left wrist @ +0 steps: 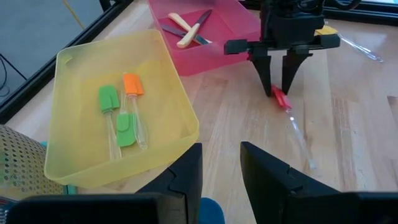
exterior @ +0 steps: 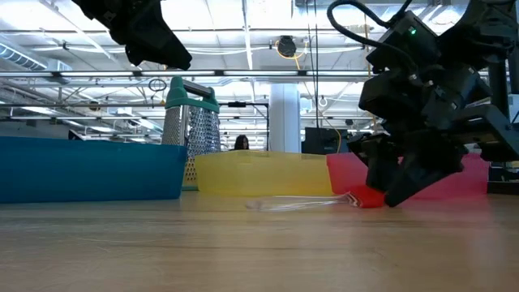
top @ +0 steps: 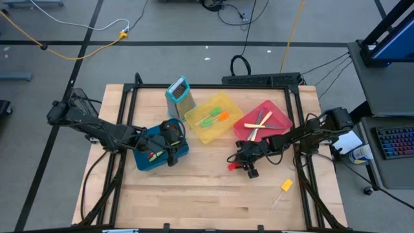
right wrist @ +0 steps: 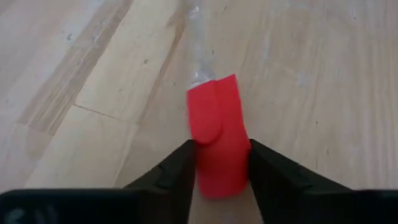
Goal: Pick & Place Kitchen Items
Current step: Put the red spatula into the yellow bin
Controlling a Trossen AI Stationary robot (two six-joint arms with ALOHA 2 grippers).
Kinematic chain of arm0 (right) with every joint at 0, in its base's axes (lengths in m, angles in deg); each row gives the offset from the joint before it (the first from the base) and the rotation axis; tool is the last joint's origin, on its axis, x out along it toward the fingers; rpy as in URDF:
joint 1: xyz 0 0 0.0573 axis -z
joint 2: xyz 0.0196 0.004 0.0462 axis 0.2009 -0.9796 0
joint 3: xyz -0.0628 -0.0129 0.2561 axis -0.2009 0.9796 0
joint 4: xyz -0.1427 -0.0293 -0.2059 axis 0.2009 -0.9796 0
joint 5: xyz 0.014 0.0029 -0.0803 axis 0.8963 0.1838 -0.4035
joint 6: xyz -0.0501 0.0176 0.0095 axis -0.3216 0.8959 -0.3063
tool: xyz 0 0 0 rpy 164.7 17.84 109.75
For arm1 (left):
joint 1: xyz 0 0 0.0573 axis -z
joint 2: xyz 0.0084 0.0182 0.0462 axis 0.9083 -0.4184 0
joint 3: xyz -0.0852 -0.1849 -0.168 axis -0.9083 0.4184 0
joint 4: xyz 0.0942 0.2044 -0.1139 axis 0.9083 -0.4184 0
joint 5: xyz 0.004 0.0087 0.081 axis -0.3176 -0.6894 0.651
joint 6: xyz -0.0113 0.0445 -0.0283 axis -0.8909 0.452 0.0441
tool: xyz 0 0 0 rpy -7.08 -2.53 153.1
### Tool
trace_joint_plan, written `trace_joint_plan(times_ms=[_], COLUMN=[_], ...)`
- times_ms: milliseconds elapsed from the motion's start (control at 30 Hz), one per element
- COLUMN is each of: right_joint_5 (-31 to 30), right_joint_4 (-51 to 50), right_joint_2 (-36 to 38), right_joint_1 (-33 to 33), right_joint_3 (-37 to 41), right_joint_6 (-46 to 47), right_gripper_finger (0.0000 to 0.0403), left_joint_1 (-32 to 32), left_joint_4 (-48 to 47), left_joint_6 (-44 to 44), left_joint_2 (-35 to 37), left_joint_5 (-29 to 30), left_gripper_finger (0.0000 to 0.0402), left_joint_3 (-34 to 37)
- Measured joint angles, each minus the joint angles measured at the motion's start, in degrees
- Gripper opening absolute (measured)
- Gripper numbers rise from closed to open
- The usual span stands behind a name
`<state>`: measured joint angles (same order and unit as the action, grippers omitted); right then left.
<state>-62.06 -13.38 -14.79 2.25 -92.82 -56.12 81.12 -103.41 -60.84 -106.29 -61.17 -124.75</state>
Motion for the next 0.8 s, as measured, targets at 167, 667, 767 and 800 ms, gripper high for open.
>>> trace_joint_plan(times_ms=[167, 667, 767, 800], right_joint_5=[0.7, 0.6, 0.5, 0.5], right_joint_4=[0.7, 12.3, 14.4, 14.4], right_joint_2=[0.0, 0.3, 1.4, 1.8], right_joint_1=[0.0, -0.1, -0.1, -0.1], right_joint_3=[0.1, 0.4, 0.3, 0.0], right_joint_6=[-0.3, -3.9, -3.9, -4.2], right_gripper_finger=[0.0082, 0.0006, 0.0005, 0.0005], left_joint_1=[0.0, 0.0, 0.0, 0.0], left_joint_4=[0.0, 0.0, 0.0, 0.0], left_joint_6=[-0.1, 0.0, 0.1, 0.1], left_joint_2=[0.0, 0.0, 0.0, 0.0], left_joint_5=[0.0, 0.0, 0.0, 0.0], left_gripper_finger=[0.0113, 0.0113, 0.0113, 0.0113], left_joint_3=[0.0, 0.0, 0.0, 0.0])
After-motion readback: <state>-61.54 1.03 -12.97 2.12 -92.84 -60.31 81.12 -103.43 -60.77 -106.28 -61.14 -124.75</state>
